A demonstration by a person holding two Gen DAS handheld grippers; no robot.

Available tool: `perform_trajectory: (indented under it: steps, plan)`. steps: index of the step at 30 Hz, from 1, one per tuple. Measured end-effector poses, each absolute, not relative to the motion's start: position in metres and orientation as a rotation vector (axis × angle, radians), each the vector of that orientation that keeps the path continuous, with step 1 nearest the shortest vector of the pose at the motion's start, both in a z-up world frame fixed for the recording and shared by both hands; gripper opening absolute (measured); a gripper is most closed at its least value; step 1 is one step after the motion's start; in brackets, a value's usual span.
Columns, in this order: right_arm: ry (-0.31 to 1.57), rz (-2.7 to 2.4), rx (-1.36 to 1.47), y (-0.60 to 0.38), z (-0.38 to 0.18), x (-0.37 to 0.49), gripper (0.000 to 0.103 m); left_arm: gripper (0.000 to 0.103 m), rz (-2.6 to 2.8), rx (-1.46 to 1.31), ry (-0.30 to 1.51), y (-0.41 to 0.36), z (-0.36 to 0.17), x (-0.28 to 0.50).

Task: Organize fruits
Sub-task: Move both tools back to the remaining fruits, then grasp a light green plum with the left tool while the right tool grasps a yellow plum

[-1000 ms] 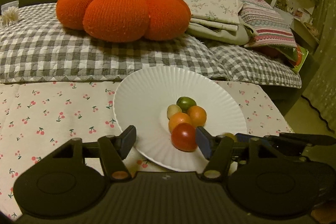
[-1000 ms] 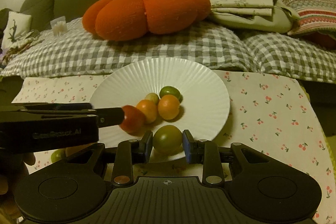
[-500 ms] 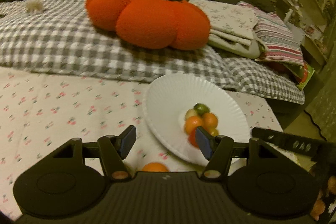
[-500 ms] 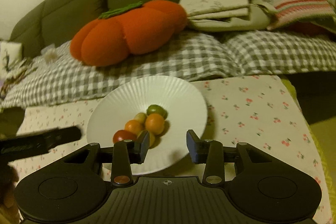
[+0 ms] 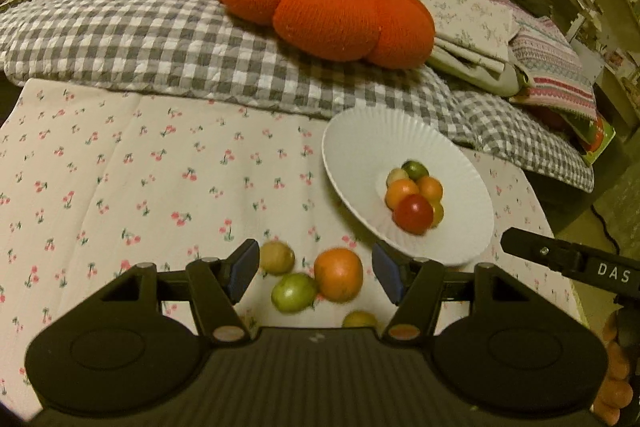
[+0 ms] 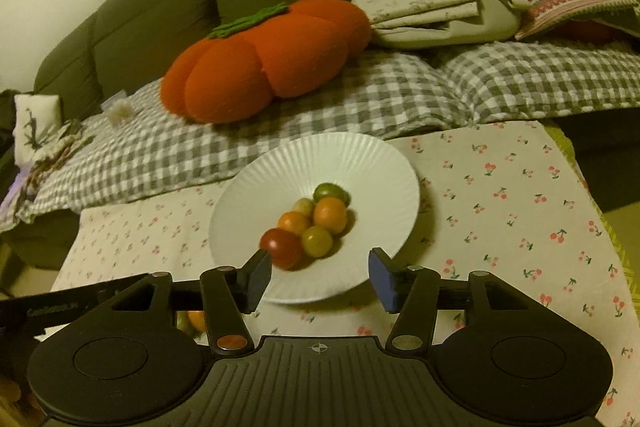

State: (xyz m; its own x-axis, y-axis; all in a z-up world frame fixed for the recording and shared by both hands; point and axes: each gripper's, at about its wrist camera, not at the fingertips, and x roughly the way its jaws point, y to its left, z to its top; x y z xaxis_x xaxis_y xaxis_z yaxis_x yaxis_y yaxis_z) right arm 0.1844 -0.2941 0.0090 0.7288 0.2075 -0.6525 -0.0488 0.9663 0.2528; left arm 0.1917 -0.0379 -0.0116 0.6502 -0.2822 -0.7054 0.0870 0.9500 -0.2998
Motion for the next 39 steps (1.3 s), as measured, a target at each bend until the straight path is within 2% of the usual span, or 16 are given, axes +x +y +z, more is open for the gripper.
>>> perform_trajectory:
  steps: [5, 12, 28, 32, 33, 35, 39]
  plan:
    - [0.765, 0.173, 0.208, -0.287, 0.007, 0.174, 0.055, 0.06, -0.206, -0.241, 0.874, -0.039, -0.019, 0.178]
    - [0.786, 0.21, 0.162, -0.274, 0.003, 0.167, 0.055, 0.048, -0.197, -0.214, 0.898, -0.04, -0.032, 0.179]
    - [0.86, 0.324, -0.023, -0.234, -0.017, 0.158, 0.055, 0.046, -0.251, -0.098, 0.883, -0.057, -0.053, 0.191]
    - [0.866, 0.326, -0.03, -0.234, -0.019, 0.158, 0.055, 0.039, -0.234, -0.081, 0.883, -0.058, -0.058, 0.194]
    - [0.866, 0.327, -0.031, -0.234, -0.019, 0.158, 0.055, 0.032, -0.226, -0.08, 0.881, -0.057, -0.059, 0.195]
    - [0.866, 0.33, -0.033, -0.234, -0.019, 0.158, 0.055, 0.026, -0.214, -0.085, 0.884, -0.056, -0.061, 0.197]
    - [0.87, 0.334, -0.044, -0.233, -0.02, 0.158, 0.055, 0.026, -0.213, -0.095, 0.881, -0.054, -0.062, 0.196]
